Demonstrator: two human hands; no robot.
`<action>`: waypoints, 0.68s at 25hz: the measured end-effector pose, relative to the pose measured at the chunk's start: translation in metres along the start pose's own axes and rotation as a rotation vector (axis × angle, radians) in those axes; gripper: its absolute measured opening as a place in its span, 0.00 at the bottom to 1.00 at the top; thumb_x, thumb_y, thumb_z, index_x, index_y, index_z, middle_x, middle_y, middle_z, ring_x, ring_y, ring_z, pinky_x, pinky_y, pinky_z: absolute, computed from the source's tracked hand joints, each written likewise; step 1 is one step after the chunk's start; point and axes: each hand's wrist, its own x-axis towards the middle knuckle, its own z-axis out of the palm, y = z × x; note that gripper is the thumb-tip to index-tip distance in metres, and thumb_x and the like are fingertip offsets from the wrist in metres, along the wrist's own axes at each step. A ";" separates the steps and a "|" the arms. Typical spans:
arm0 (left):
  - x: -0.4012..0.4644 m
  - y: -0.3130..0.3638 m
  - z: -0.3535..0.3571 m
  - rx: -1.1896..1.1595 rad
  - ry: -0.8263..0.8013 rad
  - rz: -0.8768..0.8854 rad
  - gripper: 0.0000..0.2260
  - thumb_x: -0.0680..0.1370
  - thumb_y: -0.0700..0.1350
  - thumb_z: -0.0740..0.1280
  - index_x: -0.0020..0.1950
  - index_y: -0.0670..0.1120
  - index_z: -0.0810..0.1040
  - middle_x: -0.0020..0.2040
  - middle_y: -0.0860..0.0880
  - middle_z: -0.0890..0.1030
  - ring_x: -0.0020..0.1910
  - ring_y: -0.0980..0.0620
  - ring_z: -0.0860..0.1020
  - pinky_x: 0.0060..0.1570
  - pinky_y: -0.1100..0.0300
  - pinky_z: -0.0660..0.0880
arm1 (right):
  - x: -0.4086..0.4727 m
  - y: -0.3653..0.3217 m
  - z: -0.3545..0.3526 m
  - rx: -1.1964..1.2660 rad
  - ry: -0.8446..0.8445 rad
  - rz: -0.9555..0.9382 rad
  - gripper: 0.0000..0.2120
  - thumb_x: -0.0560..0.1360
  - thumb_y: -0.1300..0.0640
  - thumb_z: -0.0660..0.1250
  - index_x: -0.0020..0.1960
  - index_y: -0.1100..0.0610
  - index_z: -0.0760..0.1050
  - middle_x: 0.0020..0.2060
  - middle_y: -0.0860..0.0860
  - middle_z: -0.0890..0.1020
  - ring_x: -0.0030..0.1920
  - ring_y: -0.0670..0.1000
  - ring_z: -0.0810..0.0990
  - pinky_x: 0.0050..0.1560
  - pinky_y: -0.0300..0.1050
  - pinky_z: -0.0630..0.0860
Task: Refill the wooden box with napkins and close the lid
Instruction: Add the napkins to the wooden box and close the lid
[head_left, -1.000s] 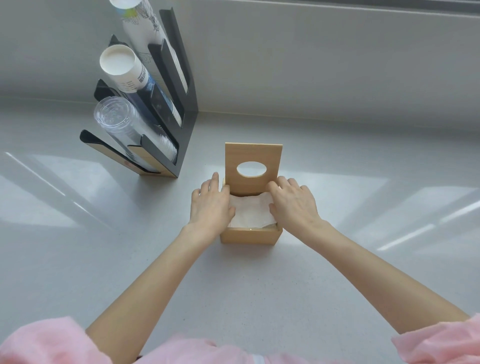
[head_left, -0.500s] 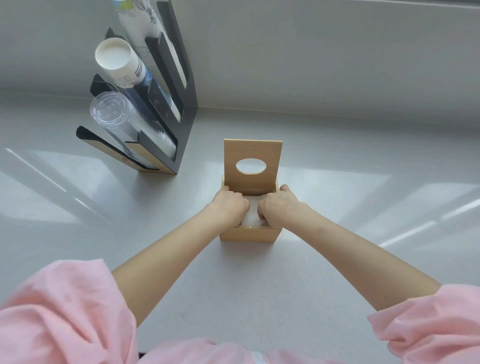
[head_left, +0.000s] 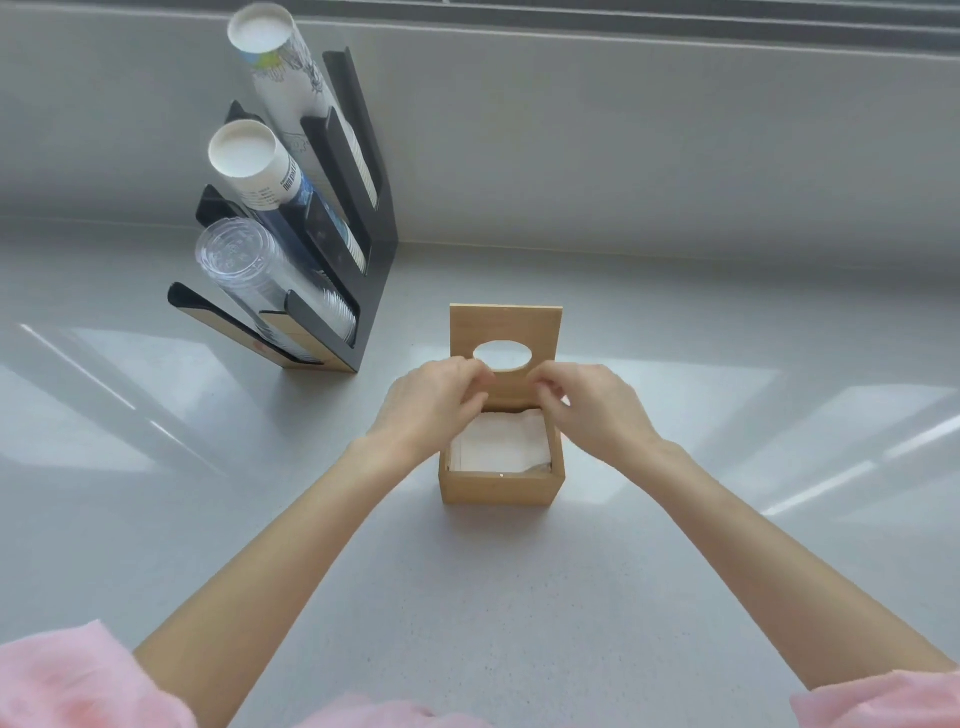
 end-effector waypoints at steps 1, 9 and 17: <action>0.000 0.001 -0.005 -0.050 0.077 -0.002 0.11 0.78 0.44 0.61 0.58 0.49 0.77 0.54 0.52 0.81 0.55 0.51 0.77 0.50 0.55 0.74 | 0.003 0.001 -0.005 0.062 0.093 -0.012 0.12 0.78 0.59 0.56 0.56 0.54 0.77 0.49 0.50 0.83 0.51 0.55 0.79 0.49 0.49 0.76; 0.027 0.006 -0.031 0.083 0.284 0.079 0.19 0.77 0.44 0.63 0.68 0.47 0.69 0.60 0.47 0.75 0.62 0.47 0.69 0.54 0.54 0.69 | 0.039 -0.004 -0.022 0.001 0.179 -0.056 0.21 0.77 0.61 0.61 0.69 0.55 0.67 0.66 0.51 0.71 0.65 0.54 0.70 0.57 0.46 0.69; 0.053 0.003 -0.030 0.272 0.054 -0.025 0.14 0.78 0.44 0.59 0.62 0.46 0.73 0.59 0.46 0.78 0.58 0.44 0.74 0.49 0.55 0.68 | 0.050 -0.001 -0.014 0.032 0.110 0.023 0.16 0.76 0.62 0.58 0.63 0.56 0.72 0.58 0.53 0.77 0.58 0.56 0.74 0.46 0.44 0.68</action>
